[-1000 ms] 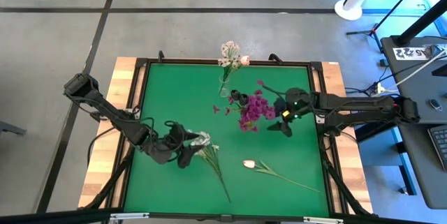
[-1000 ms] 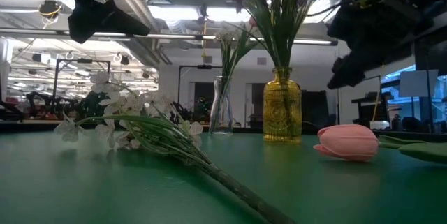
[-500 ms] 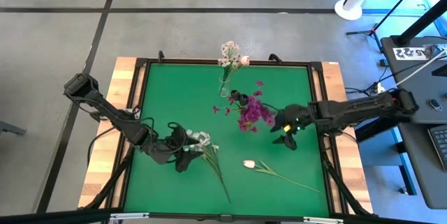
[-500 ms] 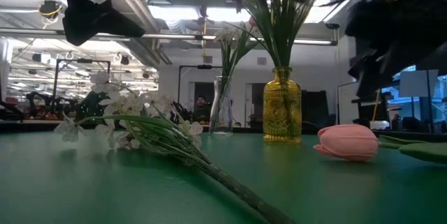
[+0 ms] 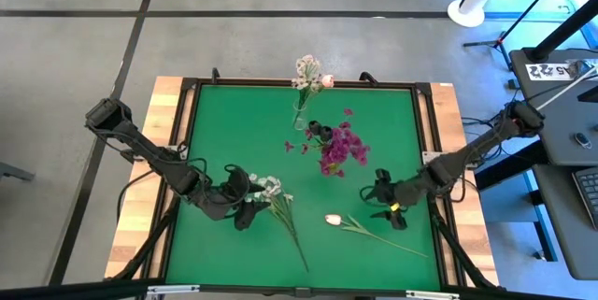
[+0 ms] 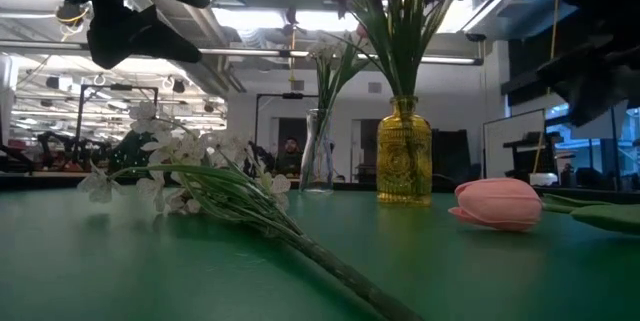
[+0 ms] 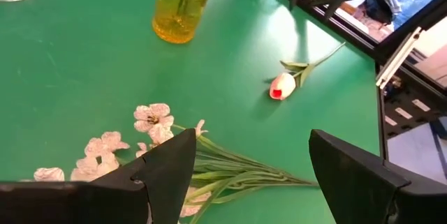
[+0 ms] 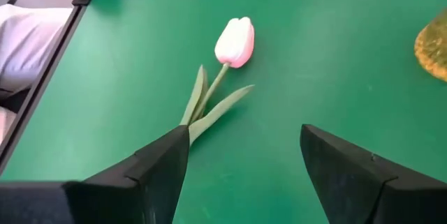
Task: Sort flowers into vase by color
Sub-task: Put the pink flower into the transparent vase
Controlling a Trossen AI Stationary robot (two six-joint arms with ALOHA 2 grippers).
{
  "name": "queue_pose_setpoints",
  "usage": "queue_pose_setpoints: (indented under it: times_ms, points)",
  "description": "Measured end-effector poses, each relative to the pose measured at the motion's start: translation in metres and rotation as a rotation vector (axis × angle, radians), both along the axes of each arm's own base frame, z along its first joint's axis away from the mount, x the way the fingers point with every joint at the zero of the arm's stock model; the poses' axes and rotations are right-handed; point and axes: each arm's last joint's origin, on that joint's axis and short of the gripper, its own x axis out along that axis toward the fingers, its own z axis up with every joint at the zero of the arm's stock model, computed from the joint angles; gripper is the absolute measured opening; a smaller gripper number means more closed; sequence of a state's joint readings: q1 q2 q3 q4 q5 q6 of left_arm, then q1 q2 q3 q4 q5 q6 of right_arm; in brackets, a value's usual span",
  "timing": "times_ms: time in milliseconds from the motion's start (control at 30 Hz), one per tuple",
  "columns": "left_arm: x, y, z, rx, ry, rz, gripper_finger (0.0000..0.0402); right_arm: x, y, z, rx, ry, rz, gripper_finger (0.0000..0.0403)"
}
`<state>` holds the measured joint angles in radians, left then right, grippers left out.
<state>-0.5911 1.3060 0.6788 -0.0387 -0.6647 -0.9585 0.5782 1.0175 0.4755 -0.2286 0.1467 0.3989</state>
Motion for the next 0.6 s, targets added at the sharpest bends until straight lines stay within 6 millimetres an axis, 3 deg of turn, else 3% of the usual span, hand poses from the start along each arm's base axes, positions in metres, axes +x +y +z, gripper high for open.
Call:
queue_pose_setpoints:
  times_ms: [333,600]
  points:
    - [0.0,0.001,0.0,0.01,-0.001,0.011,0.0273,0.001,0.021,-0.013,-0.039,0.043,0.028,0.0273]
    - [0.0,0.001,0.0,0.011,0.0,0.011,0.0273,0.023,0.044,-0.004,-0.078,0.087,0.043,0.0273]
